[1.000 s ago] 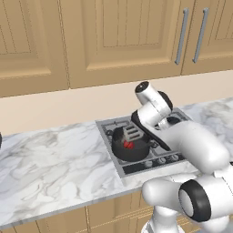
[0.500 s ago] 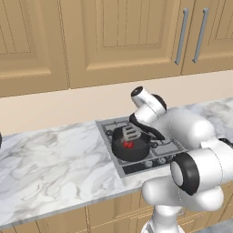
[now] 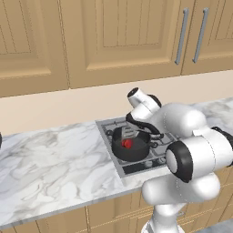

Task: Put the garlic and bell pepper in the pot. Retrieve the spatula and lightly stir the vegetables in the pot.

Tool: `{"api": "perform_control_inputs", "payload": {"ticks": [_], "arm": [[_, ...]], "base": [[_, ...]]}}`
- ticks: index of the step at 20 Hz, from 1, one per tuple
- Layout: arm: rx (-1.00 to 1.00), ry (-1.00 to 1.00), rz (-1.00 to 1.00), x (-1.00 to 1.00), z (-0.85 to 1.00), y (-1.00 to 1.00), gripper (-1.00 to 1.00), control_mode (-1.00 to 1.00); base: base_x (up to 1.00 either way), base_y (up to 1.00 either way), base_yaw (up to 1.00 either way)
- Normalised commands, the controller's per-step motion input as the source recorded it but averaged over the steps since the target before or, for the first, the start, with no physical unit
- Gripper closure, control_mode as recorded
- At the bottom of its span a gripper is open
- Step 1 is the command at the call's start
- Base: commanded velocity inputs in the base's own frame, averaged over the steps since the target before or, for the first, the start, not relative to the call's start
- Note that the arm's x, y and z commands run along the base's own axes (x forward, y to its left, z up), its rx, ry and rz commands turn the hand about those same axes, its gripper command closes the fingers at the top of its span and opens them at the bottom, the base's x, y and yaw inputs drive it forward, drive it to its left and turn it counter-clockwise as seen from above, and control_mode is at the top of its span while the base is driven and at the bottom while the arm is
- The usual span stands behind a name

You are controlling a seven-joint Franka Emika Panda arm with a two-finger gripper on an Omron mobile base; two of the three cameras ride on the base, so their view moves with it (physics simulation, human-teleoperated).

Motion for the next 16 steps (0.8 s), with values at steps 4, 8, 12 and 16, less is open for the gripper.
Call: {"api": "perform_control_inputs", "payload": {"ticks": [4,8,12,16], "arm": [[0.0,0.02,0.0,-0.34,0.0,-0.13,1.0,-1.0],[-0.01,0.17,0.0,-0.07,0.0,-0.38,1.0,-1.0],[-0.01,0.18,0.0,0.0,0.0,-0.34,1.0,-1.0],[0.0,0.03,0.0,0.11,0.22,-0.06,1.0,-1.0]], "base": [[0.0,0.0,0.0],[0.0,0.0,0.0],[0.0,0.0,0.0],[0.0,0.0,0.0]]}}
